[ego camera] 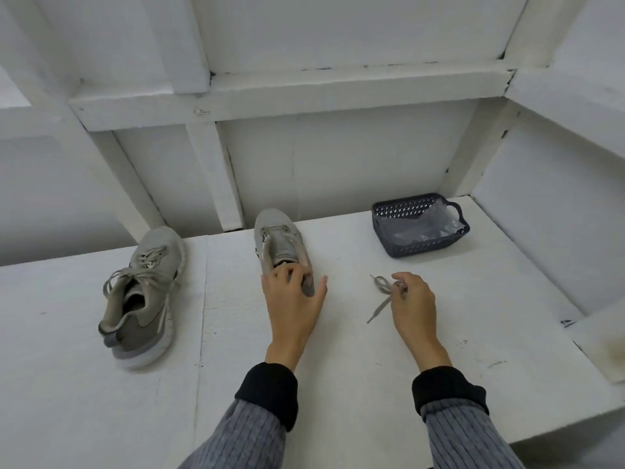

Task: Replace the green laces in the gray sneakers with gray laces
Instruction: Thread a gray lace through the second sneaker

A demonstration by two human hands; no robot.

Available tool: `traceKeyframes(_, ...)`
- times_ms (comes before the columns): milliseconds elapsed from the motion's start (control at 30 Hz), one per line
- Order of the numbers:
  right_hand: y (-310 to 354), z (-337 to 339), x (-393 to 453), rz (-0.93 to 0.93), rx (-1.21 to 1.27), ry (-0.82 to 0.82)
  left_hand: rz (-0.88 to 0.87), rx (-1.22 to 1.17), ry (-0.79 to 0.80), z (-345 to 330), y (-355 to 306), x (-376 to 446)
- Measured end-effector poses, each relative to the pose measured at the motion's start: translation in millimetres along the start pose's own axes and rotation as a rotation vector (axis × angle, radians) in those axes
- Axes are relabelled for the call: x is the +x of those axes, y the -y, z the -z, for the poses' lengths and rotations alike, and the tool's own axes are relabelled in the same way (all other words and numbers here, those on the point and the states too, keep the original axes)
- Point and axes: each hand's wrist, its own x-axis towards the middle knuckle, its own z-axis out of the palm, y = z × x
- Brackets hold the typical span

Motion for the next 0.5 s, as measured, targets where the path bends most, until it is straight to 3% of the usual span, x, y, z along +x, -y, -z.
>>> traceKeyframes(167,-38,2,-1,0.015,-0.131,0.136,0.005,0.092,-0.047,-1,1,0)
traceKeyframes(333,-36,-11,-7,0.079,-0.225,0.105,0.117,0.028,0.065,0,0,3)
traceKeyframes(500,-2,-21,-13,-0.047,0.093,0.192,0.140,-0.020,0.065,18,3,-1)
